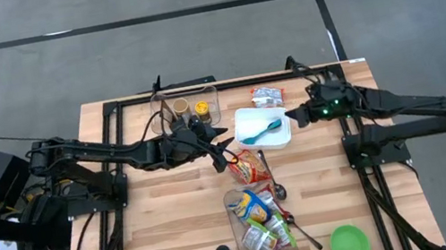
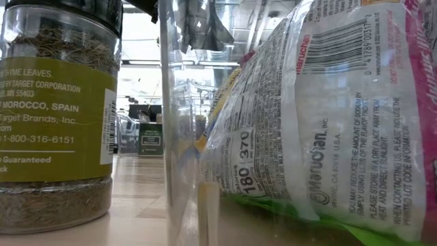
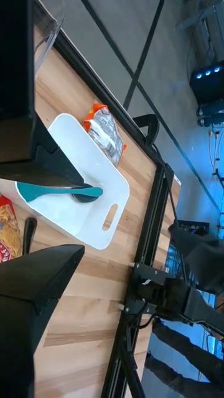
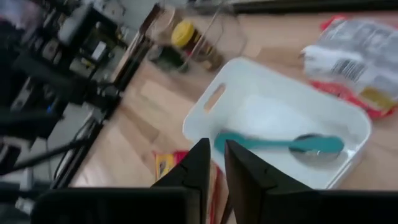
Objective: Pick & Place Food Item
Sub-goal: Put the dark orange noodle pack into the bottom transparent bin
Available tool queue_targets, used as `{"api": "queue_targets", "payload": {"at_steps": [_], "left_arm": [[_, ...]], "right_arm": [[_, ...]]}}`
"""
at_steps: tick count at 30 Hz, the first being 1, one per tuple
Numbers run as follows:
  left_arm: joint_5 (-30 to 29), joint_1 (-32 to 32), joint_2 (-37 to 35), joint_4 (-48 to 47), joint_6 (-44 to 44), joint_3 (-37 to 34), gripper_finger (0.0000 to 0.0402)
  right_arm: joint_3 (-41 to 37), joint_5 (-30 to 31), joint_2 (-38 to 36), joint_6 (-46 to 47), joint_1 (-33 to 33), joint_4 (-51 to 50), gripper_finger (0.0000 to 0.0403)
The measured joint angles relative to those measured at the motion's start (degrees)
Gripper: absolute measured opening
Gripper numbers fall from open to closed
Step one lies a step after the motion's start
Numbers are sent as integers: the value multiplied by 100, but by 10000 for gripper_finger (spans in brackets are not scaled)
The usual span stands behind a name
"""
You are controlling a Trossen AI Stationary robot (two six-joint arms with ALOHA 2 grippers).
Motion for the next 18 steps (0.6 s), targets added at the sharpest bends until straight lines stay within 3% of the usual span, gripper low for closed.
{"api": "queue_targets", "payload": {"at_steps": [8,14,18], "left_arm": [[185,-37,0,-156,-596,0,154],[331,-290,0,-1046,-1071,1,154],[335,-502,2,-1692,-2053,2,154]], "right_arm": [[0,16,11,2,743,-378,29],[0,25,11,3,1122,-475,15],[0,102,11,4,1282,-475,10]]}}
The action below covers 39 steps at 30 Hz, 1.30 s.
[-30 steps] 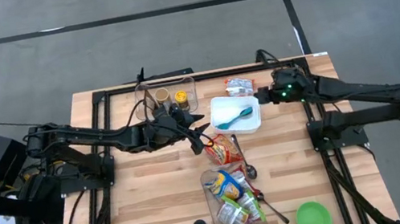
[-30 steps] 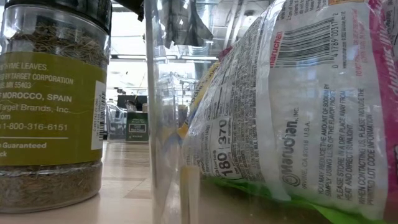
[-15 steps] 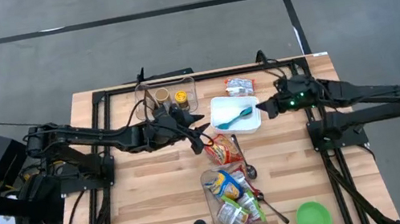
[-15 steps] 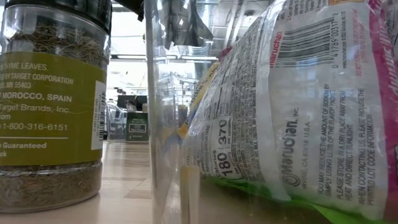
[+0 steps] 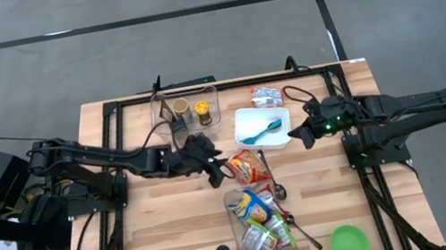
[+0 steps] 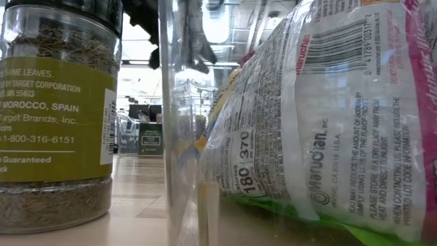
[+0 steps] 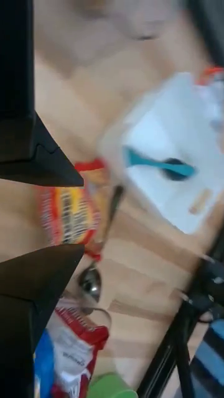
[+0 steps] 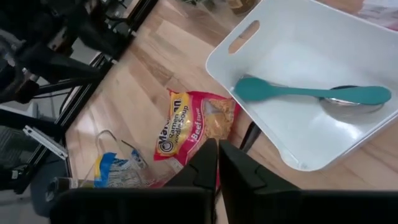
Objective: Pick & Place Food Item
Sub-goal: Put the dark orange noodle pack into the bottom transparent bin
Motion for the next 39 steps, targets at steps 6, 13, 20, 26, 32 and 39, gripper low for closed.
{"api": "queue_targets", "payload": {"at_steps": [6,13,20,26,32,39], "left_arm": [[-1,-192,0,-604,-2285,0,154],[9,-114,0,-754,-3637,-2,154],[537,94,175,-746,-3854,-2,154],[735,165,643,-594,-4020,-2,154],[895,278,988,-167,-4297,-7,154],[1001,437,1093,42,-4352,-7,163]], "right_arm": [[0,444,0,0,190,0,8],[0,529,0,0,211,2,8],[0,529,0,0,209,2,8],[0,529,0,0,209,1,8],[0,529,0,0,209,0,8],[0,529,0,0,209,0,8]]}}
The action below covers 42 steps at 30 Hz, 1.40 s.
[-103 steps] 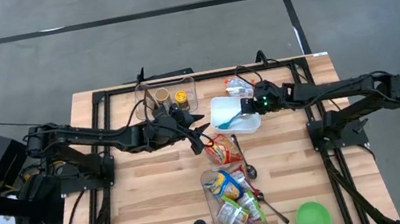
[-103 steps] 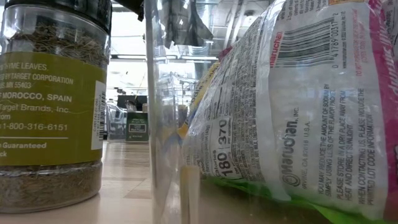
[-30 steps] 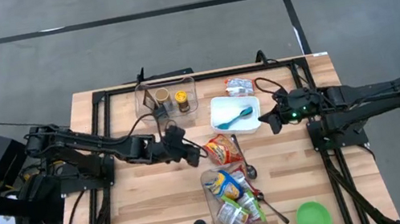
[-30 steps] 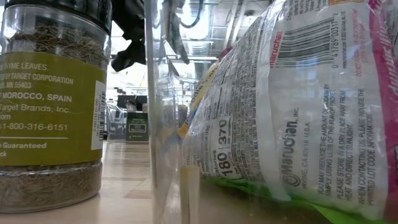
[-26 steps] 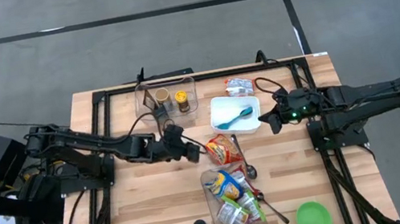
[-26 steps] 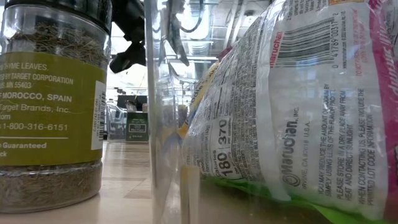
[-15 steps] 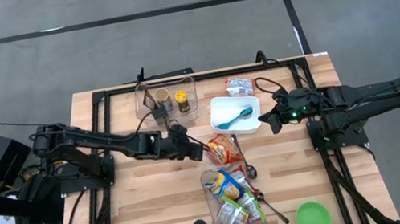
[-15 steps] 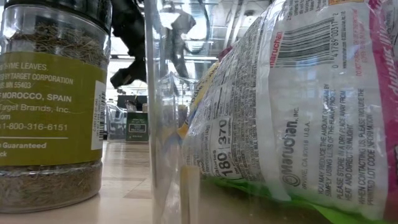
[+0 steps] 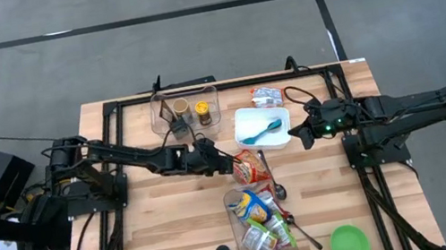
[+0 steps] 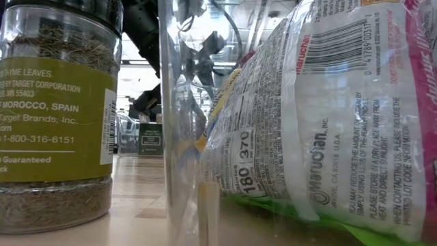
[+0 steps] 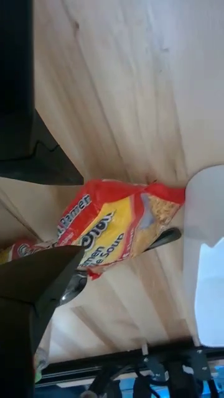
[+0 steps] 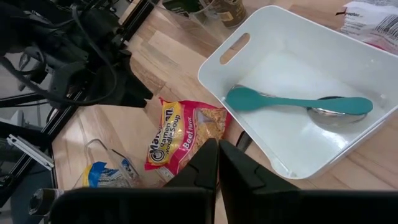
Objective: Pick & Place Food Item
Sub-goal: Put the dark orange noodle pack into the bottom transparent bin
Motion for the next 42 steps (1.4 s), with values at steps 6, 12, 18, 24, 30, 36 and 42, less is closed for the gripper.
{"api": "queue_targets", "payload": {"at_steps": [6,12,18,24,30,36,42], "left_arm": [[188,68,33,-3,31,0,201],[197,73,218,-6,1,0,232],[195,110,472,557,-89,0,241],[193,176,568,602,-95,-1,231],[205,177,730,679,-168,-1,202],[221,163,792,731,-168,2,159],[223,163,780,770,-168,0,117]], "right_arm": [[0,0,0,2,0,0,8],[0,0,0,0,0,0,8],[0,0,2,2,0,17,8],[0,0,2,49,0,17,8],[0,0,2,48,-1,17,8],[0,0,1,48,-2,-1,8],[0,0,2,19,0,-4,8]]}}
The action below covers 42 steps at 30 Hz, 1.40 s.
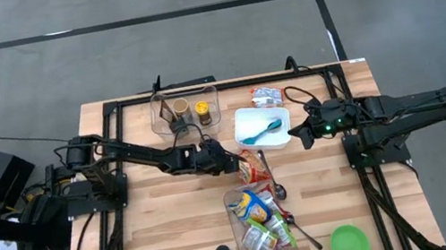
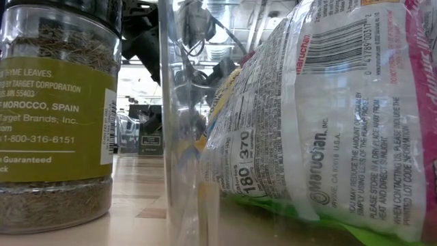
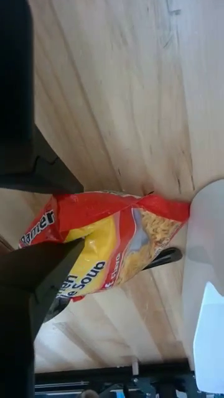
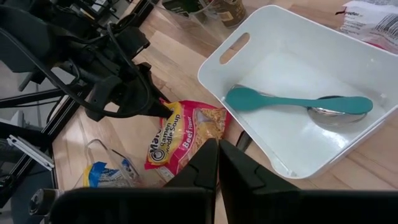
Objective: Pick & Place Food Item
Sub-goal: Put the dark orange noodle pack into the bottom transparent bin
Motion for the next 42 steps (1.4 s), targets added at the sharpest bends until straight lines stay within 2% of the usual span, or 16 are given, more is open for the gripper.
{"api": "queue_targets", "payload": {"at_steps": [17,27,42], "left_arm": [[-76,0,-2,13,75,0,4],[-192,0,-344,152,445,0,1],[-272,0,-1813,148,1281,0,0]], "right_arm": [[0,0,0,-21,-2,0,8],[0,0,0,-22,-2,0,8],[0,2,0,-63,-4,-2,8]]}}
